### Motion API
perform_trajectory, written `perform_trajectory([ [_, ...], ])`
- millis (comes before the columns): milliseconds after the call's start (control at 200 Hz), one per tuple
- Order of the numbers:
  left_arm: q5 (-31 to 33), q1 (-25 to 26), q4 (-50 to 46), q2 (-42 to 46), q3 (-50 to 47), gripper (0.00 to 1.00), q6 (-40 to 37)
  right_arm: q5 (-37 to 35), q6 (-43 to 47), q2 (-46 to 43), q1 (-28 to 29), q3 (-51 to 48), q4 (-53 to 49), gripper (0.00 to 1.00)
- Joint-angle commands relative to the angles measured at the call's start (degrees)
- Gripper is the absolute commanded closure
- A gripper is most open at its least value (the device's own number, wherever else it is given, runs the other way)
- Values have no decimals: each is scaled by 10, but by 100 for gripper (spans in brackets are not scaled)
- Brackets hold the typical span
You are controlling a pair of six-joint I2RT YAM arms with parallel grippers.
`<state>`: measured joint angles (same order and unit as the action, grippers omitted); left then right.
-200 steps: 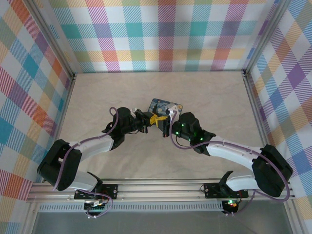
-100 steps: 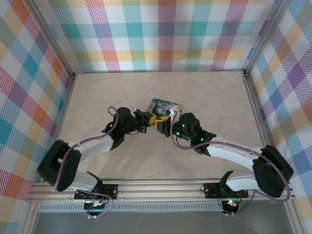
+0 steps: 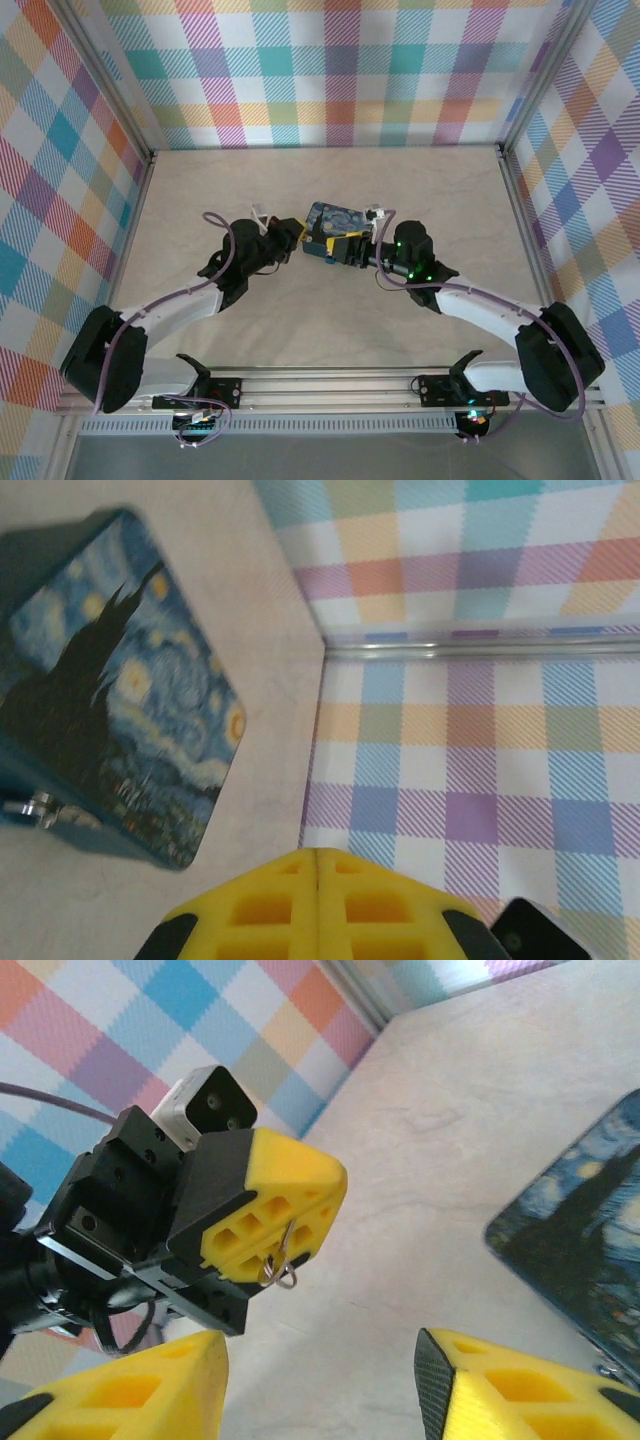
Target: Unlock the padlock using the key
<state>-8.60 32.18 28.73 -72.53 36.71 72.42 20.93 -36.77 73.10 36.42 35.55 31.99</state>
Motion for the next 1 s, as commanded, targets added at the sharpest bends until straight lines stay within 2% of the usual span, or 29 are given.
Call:
perform_trajectory([
  [0, 42, 4, 28, 33, -8, 100, -78, 84, -93, 27, -1, 22, 90, 44],
  [180, 33, 5, 75, 42, -18, 100, -98, 123, -180, 92, 6, 49, 211, 38],
  [275, 30, 6, 71, 45, -17, 100, -105, 126, -199, 116, 12, 65, 238, 38],
  [660, 28, 7, 59, 50, -16, 100, -122, 126, -201, 154, 31, 105, 210, 41],
  [995, 29, 7, 49, 50, -11, 100, -130, 108, -183, 156, 31, 100, 171, 42],
])
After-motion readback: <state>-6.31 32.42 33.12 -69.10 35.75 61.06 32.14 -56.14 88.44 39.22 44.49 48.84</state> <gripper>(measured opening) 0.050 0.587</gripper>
